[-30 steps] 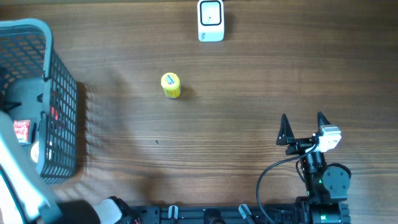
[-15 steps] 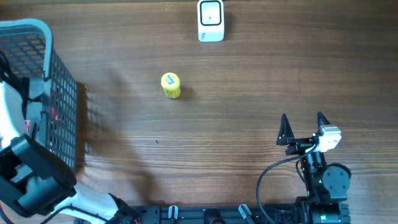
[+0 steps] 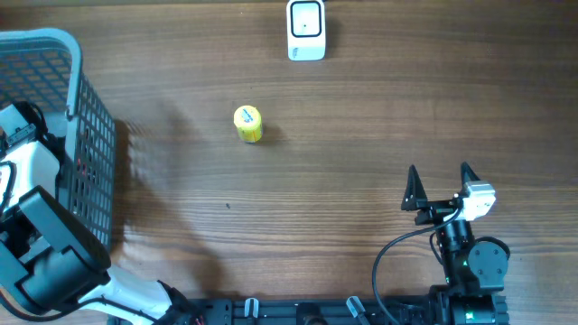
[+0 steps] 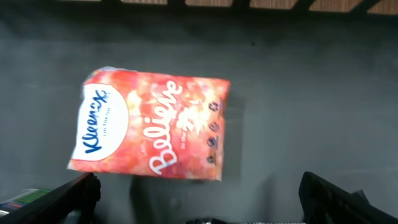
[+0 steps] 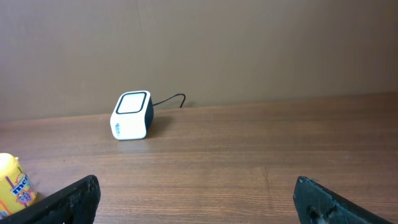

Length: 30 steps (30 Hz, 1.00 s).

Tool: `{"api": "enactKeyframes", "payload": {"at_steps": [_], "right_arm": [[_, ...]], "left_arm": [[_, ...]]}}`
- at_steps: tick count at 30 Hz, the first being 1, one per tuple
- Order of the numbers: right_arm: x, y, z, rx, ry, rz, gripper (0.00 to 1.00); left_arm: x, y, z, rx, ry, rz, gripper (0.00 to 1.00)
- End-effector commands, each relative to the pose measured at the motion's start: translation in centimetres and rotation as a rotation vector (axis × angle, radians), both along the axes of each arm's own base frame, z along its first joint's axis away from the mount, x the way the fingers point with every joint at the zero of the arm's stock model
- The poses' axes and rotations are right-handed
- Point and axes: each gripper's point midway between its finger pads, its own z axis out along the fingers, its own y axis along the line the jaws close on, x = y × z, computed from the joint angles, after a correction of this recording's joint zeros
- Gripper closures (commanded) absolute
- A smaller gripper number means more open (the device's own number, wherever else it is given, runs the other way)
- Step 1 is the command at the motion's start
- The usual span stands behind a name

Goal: Scan the item barcode
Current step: 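Reach the left gripper back into the basket and grasp the Kleenex pack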

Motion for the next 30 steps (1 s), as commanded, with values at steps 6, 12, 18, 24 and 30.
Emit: {"api": "enactKeyframes", "payload": {"at_steps": [6, 12, 18, 24, 30], "right_arm": [[0.0, -0.1, 0.1, 0.016, -0.003, -0.007, 0.00], [0.0, -0.1, 0.1, 0.016, -0.003, -0.007, 0.00], [0.0, -0.1, 0.1, 0.016, -0.003, -0.006, 0.00], [0.0, -0.1, 0.1, 0.016, -0.003, -0.006, 0.00], [0.0, -0.1, 0.1, 0.016, -0.003, -0.007, 0.00]], "left_arm": [[-2.2, -0.4, -0.8, -0.003, 0.083, 0.032, 0.00], [-2.5, -0.6, 0.5, 0.002, 0.074, 0.031, 0.00], [-2.7, -0.7, 0.8, 0.003, 0.085, 0.016, 0.00], [-3.7, -0.5, 1.0, 0.026, 0.134, 0.033, 0.00], [-3.6, 0.4, 1.7, 0.081, 0.161, 0.006, 0.00]]}}
